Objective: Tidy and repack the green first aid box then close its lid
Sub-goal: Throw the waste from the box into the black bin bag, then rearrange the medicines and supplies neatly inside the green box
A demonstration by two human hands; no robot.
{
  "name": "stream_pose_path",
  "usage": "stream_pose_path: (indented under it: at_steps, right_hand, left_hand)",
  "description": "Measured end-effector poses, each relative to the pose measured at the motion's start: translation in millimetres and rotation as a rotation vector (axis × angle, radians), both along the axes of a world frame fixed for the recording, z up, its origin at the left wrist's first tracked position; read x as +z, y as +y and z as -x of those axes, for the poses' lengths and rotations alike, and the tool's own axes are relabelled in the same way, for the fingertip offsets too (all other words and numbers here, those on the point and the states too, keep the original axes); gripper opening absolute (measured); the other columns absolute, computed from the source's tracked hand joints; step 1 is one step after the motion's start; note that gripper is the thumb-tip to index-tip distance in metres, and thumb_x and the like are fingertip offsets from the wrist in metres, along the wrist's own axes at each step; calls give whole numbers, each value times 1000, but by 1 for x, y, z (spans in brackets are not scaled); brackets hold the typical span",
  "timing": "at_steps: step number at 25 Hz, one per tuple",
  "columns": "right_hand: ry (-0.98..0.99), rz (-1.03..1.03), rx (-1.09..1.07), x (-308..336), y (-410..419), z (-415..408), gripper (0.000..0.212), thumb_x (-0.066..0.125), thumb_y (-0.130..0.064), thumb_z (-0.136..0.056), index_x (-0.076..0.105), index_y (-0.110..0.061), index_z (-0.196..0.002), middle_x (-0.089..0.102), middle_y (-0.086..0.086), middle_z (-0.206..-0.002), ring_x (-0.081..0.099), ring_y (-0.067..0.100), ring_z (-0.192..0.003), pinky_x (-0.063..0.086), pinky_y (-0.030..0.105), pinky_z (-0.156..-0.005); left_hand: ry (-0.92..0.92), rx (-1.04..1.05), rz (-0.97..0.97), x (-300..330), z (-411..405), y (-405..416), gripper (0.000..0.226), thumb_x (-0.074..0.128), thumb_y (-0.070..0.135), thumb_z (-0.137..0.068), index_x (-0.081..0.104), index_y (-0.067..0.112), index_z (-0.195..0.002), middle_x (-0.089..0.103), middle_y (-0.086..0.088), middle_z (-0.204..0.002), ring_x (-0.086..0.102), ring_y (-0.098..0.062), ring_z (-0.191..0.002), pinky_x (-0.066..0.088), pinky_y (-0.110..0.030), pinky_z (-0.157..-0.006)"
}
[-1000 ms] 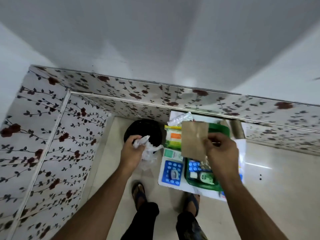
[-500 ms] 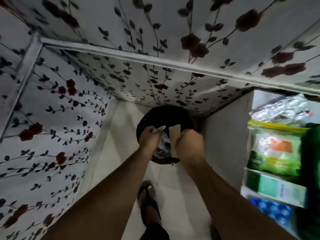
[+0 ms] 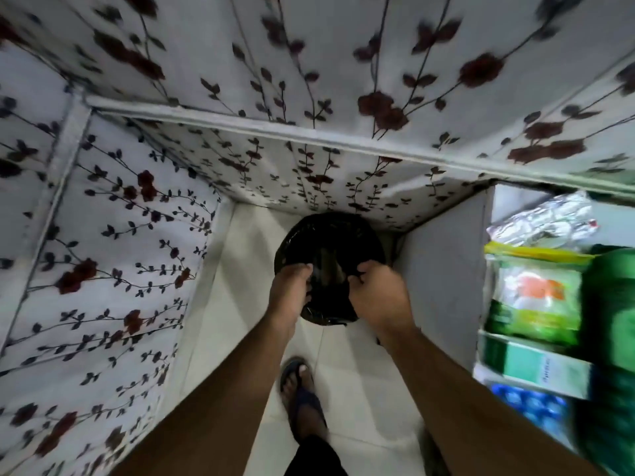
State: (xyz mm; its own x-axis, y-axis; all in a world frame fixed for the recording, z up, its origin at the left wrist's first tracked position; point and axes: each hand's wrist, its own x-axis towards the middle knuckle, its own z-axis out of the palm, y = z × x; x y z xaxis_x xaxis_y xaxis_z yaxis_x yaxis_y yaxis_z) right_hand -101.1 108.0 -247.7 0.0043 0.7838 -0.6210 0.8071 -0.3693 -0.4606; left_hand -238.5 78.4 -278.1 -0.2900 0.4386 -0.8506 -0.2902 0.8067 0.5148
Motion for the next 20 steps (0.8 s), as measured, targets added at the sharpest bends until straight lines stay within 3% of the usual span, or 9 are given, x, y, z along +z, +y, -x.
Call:
stream_pose_path:
  at_steps: [3,6,10,13,17,20]
  right_hand:
    - [36,-52,15,80,-6,-22,33,56,-24,-89,64,-13,-119,69,14,-114,65,33,-106,52,35,-87]
    - [168,-124,59,156,-16,-49,39,56,-29,-83,63,-16,-119,70,13,-105,67,32,-97,52,37,-84]
    - [331,-218,-1,240,-27,-147,32,53,-27,-83,65,-20,-112,69,1,-92,66,18,-78,54,34,-72]
    - [356,-340,-155,261,-32,-229,20,58,-17,-92,67,-22,-108,69,-5,-87,62,7,-66,52,25,-60]
    - [221,-454,-477,245,-45,-323,19,58,-2,-90,68,-15,-100,67,1,-81,60,4,-59,41,8,-49]
    - [-22,-411,-528,202,-52,-367,18,58,-11,-89,67,-16,-103,68,4,-92,66,18,-76,44,20,-61]
  left_hand:
    - [72,-19,-7,81,-25,-14,13,53,9,-93,61,11,-83,62,-12,-87,59,-23,-78,49,-25,-62]
    - [128,-50,-45,146,-50,-24,15,50,6,-95,65,4,-95,65,-13,-88,62,-20,-73,50,-14,-50]
    - [230,-235,-156,209,-111,-29,17,60,6,-90,67,20,-83,70,-11,-86,66,-19,-75,55,-30,-68]
    - [411,-544,-277,219,-160,-31,24,72,7,-78,66,25,-93,65,1,-91,64,-10,-76,53,-31,-77]
    - [700,-993,-445,211,-195,-39,52,76,14,-72,63,21,-122,50,2,-117,54,-11,-102,48,-27,-88]
    - [801,-1140,-480,195,-199,-41,55,76,17,-71,62,21,-124,48,-3,-119,53,-20,-111,52,-35,-89]
